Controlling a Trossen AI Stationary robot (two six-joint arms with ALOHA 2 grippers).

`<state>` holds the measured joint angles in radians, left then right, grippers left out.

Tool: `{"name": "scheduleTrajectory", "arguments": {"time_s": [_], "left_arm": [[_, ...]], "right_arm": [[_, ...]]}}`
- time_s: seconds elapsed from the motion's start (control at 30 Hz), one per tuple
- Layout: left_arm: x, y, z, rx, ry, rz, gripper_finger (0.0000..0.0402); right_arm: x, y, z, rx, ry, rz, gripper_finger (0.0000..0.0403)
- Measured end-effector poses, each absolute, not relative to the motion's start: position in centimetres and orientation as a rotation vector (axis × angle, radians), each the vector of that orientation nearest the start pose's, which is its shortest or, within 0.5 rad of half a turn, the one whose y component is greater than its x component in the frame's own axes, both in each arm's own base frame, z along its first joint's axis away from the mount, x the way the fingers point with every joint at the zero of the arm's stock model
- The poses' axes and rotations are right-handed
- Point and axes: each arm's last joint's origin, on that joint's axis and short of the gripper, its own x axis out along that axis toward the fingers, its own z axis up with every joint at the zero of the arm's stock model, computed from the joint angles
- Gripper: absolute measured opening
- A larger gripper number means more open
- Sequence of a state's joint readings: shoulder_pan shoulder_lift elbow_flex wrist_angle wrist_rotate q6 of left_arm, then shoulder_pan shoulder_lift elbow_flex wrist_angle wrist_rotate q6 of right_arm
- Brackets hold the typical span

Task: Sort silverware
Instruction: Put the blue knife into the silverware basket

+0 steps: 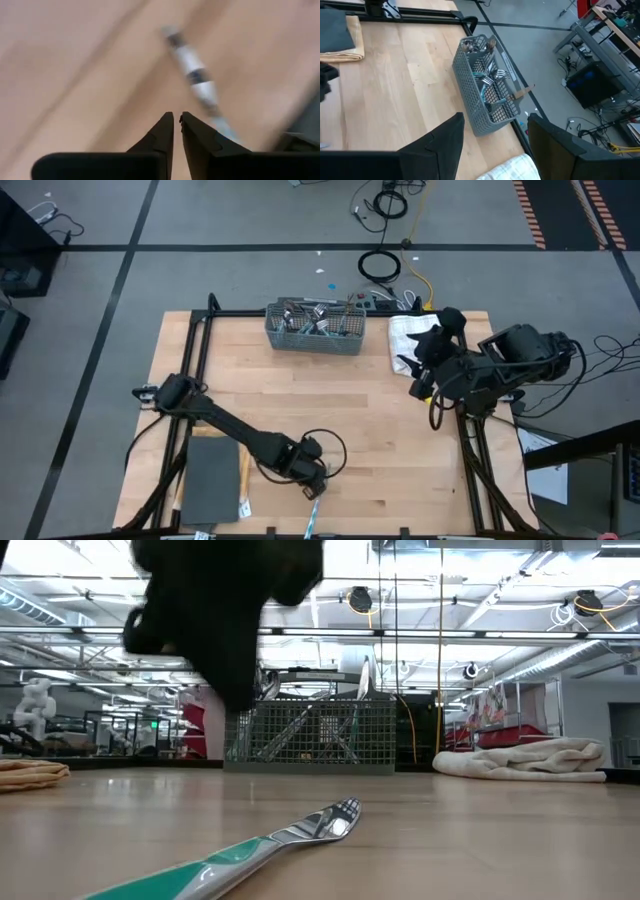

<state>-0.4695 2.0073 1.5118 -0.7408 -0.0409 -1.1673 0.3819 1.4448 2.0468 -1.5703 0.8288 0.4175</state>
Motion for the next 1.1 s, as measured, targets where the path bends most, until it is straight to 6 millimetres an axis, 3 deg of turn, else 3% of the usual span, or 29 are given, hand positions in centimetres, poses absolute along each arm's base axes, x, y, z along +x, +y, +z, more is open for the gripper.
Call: {"name": "scheduleTrajectory", "arguments": {"time_s": [0.1,0.2,0.53,0.63,0.8,1.1], "left_arm": [[36.8,-19.4,20.1,-0.758,1.183,0.212,0.0041],[37.5,-21.2,20.2,-0.794,1.124,0.042,0.0009],[39.3,-23.5,15.4,-0.875,1.143,-0.049,0.0002],[39.3,-23.6,12.9,-0.847,1.22,-0.04,0.0002],[39.2,-22.8,10.6,-0.793,1.325,0.016,0.0001],[39.4,-19.0,11.2,-0.679,1.408,0.05,0.0001]], "right_arm": [[19.8,5.6,48.2,-0.173,0.693,-0.561,0.0203],[19.8,5.7,48.1,-0.186,0.698,-0.557,0.0203],[19.8,5.7,48.1,-0.216,0.707,-0.547,0.0203],[19.8,5.7,48.1,-0.224,0.709,-0.544,0.0203],[19.8,5.7,48.1,-0.228,0.711,-0.543,0.0203],[19.8,5.7,48.1,-0.228,0.711,-0.542,0.0203]]}}
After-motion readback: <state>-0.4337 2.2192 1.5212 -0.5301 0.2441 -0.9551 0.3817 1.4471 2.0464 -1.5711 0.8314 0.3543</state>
